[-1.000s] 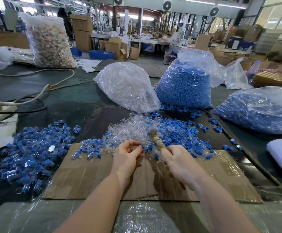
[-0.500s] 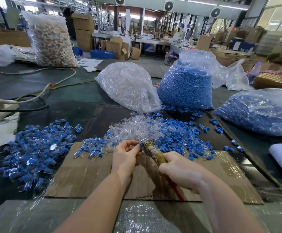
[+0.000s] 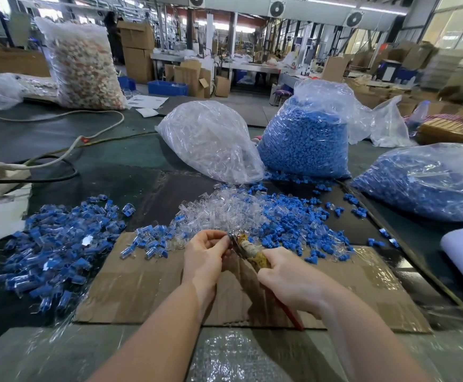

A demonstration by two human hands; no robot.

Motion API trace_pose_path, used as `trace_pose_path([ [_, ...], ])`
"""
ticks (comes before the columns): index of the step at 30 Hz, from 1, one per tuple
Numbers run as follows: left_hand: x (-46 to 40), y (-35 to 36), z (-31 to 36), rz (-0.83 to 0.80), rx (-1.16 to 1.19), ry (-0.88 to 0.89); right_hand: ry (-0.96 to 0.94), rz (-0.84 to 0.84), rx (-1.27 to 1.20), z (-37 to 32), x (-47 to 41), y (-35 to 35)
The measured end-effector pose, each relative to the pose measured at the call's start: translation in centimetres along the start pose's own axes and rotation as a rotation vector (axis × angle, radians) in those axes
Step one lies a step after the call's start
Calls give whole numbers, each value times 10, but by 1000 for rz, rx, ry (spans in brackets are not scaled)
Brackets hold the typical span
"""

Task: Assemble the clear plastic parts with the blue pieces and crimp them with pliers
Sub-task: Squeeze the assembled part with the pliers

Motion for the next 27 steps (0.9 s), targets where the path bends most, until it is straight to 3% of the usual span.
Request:
trace_pose_path([
  [9, 4, 0, 4, 19, 114, -50, 47, 197, -235, 13, 0, 4],
  [12, 9, -14, 18, 116, -132, 84, 36, 278, -301, 20, -1, -5],
  [16, 12, -51, 54, 454, -628, 390, 81, 379, -58, 42, -4, -20],
  [20, 10, -81, 65, 668, -994, 418, 194, 467, 187, 60, 0, -33],
  [27, 10, -73, 56, 644, -1156, 496, 279, 478, 470, 76, 0, -40],
])
Point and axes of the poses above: each hand's wrist, its own x-axis away from the middle knuckle, its own y-axis out of the palm, z = x × y, the point moved 4 cm from there along -x, towards the middle knuckle, and after that the axes turned 12 degrees about -y, right-handed, at the moved point
